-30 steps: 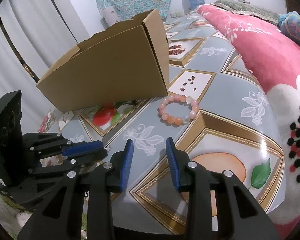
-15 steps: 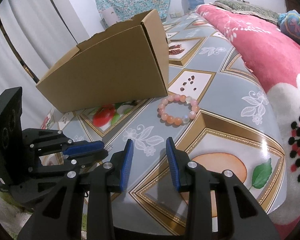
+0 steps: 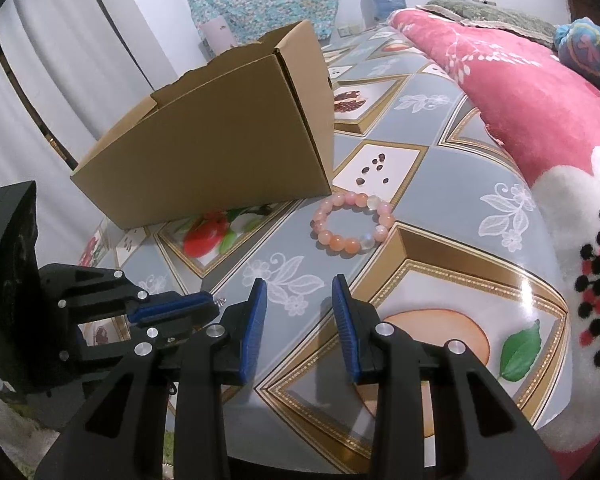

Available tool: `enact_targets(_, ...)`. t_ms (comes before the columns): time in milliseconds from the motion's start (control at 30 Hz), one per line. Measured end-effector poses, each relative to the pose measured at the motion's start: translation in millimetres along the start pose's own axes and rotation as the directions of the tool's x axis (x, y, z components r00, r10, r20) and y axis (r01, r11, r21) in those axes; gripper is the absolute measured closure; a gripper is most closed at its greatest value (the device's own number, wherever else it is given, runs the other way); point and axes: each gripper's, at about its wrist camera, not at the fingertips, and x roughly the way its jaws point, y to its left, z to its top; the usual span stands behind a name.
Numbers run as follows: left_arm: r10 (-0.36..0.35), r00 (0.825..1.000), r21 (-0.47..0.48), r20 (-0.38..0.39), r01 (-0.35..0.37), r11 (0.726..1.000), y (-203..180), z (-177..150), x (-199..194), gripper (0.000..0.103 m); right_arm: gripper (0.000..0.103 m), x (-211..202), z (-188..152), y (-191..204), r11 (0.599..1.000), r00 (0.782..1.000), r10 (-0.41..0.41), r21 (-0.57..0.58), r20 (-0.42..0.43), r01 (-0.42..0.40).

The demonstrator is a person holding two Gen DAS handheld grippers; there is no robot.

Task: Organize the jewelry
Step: 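Lower the left tool over the small silver charm on the table, then close the left tool on the small silver charm, then hold the silver charm in the left tool while the right tool approaches the pink bracelet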

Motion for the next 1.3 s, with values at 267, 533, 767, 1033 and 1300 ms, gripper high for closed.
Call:
enact_targets(267,-0.01,1.0,-0.022,0.015,0.01,1.0,2,-1,-1,0.099,0.069,-2,0,-2,1.0,1.0,-0.006,0.007,0.008,0.006)
enact_targets(533,-0.016,0.999,-0.052,0.03,0.018,0.999,8,-5,-6,0.099,0.069,-5,1,-5,1.0,1.0,-0.016,0.009,0.013,0.015)
enact_targets(767,0.01,1.0,-0.125,0.024,-0.007,0.992,27,-6,-11,0.099,0.069,-5,10,-2,0.999,0.999,-0.025,-0.022,0.024,0.026)
enact_targets(1033,0.027,1.0,-0.22,-0.003,-0.027,0.975,52,-7,-8,0.099,0.069,22,32,14,0.992,0.999,-0.045,-0.122,-0.005,0.044)
enact_targets(1300,0.033,0.999,-0.258,-0.012,-0.035,0.966,61,-7,-7,0.099,0.069,41,40,20,0.98,0.992,-0.124,-0.158,-0.012,0.12)
